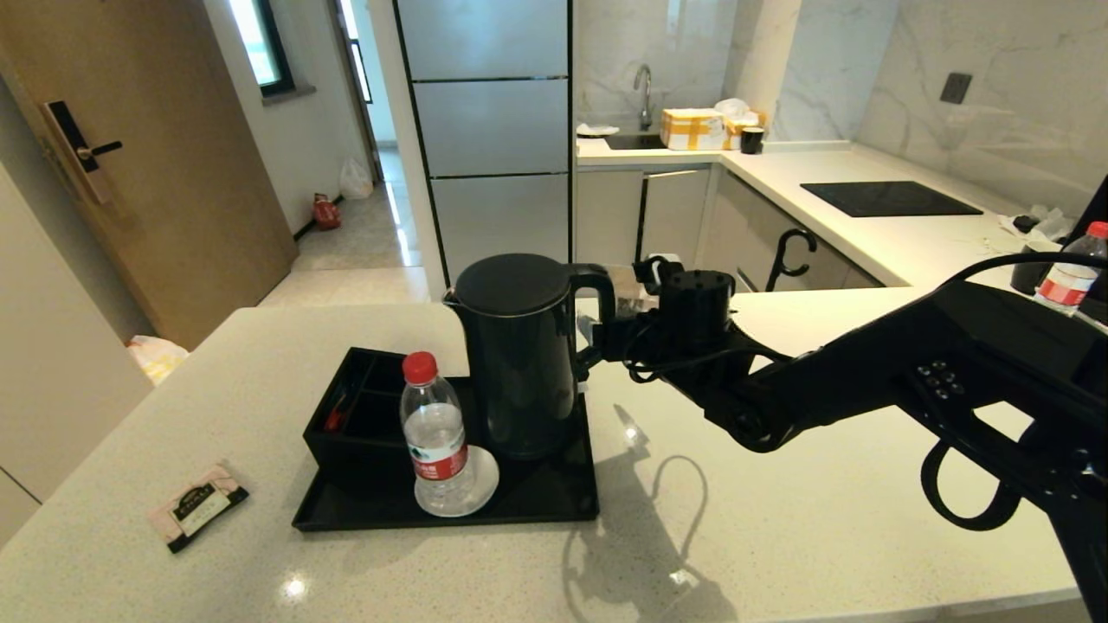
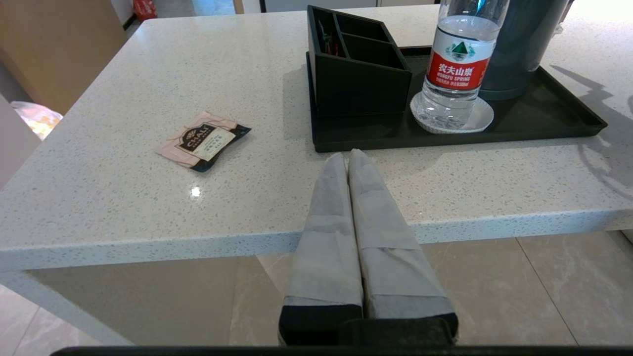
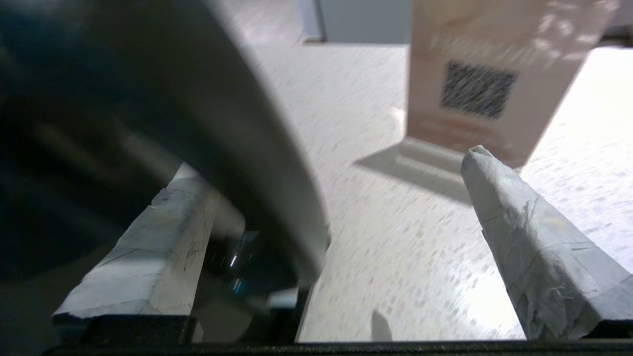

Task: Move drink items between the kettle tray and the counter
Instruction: Pick up the kettle

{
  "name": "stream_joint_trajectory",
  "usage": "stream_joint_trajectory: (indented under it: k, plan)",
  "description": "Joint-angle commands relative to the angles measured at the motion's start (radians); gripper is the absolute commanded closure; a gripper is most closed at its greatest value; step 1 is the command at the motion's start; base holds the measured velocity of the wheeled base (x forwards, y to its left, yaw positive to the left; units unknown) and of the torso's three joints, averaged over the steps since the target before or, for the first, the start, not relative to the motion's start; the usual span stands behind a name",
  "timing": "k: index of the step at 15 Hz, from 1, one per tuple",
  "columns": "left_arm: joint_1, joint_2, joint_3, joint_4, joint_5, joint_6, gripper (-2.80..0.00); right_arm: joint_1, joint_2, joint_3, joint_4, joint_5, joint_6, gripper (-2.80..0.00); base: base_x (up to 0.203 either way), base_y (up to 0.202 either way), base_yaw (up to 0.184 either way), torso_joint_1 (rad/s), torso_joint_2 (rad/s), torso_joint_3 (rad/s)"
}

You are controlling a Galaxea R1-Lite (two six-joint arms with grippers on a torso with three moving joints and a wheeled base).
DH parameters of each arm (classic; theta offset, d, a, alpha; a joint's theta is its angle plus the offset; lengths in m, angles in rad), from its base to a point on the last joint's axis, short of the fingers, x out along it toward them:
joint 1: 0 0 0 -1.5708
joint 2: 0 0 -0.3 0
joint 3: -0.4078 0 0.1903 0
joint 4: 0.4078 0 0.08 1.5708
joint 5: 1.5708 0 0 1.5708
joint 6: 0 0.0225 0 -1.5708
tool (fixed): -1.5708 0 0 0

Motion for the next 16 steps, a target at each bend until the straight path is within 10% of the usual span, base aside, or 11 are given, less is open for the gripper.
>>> stream_joint_trajectory:
  k: [1, 16]
  plan:
    - [0.000, 0.000, 0.000, 0.001, 0.000, 0.000, 0.00, 0.001, 0.032, -0.036, -0.004, -0.036, 0.004, -2.80, 0.000, 0.000, 0.000, 0.000, 0.00, 0.000]
    - [0.000, 0.000, 0.000, 0.001, 0.000, 0.000, 0.00, 0.024, 0.040, -0.055, -0.001, -0.066, 0.019, -2.80, 0.000, 0.000, 0.000, 0.000, 0.00, 0.000]
